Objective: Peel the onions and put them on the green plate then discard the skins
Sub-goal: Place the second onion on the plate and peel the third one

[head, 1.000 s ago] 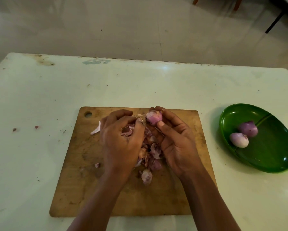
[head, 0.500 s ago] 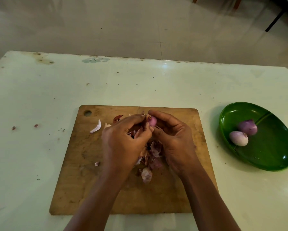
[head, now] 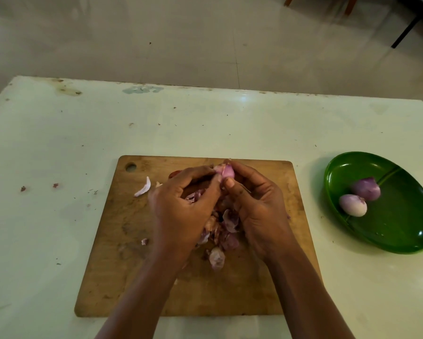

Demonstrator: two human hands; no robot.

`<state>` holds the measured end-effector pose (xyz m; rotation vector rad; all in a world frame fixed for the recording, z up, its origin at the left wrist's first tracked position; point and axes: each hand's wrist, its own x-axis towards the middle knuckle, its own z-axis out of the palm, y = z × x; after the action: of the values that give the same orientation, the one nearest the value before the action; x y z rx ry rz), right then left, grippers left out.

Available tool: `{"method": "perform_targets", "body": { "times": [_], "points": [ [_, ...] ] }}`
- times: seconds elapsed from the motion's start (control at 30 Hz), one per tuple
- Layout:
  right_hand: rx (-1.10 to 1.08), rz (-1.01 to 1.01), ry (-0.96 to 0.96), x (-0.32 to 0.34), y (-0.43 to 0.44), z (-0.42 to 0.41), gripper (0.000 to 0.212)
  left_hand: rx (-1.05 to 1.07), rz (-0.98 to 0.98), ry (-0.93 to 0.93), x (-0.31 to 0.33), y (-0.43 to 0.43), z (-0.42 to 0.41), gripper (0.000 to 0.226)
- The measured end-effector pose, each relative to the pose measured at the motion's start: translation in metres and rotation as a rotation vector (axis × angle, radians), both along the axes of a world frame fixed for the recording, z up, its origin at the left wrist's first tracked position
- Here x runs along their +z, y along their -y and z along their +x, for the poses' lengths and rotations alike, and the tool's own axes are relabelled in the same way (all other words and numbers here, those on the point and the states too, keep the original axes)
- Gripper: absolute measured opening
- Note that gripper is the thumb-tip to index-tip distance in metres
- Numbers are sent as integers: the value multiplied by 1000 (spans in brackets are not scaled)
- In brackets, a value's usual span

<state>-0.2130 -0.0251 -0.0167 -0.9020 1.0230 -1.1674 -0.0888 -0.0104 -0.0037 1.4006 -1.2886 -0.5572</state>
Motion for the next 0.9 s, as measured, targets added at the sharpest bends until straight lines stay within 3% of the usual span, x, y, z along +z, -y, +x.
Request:
{"method": "perform_targets", "body": {
  "times": [0.23,0.47,0.67,0.73,0.9],
  "points": [
    [-46,-35,-36,-2,0,-3,39,-25,48,-6,3,2,0,20],
    [-11,-33,-47,-2,-2,-1,35,2,188,-44,2,2,-1,7],
    [-1,17,-6,-3,-1,1,41,64,207,-78,6,1,-2,9],
    [-17,49,83,-1,-1,3,37,112,205,-89,5,1,-1,10],
    [-101,137,591,4,5,-2,26,173,205,-19,1,3,3,20]
  ]
}}
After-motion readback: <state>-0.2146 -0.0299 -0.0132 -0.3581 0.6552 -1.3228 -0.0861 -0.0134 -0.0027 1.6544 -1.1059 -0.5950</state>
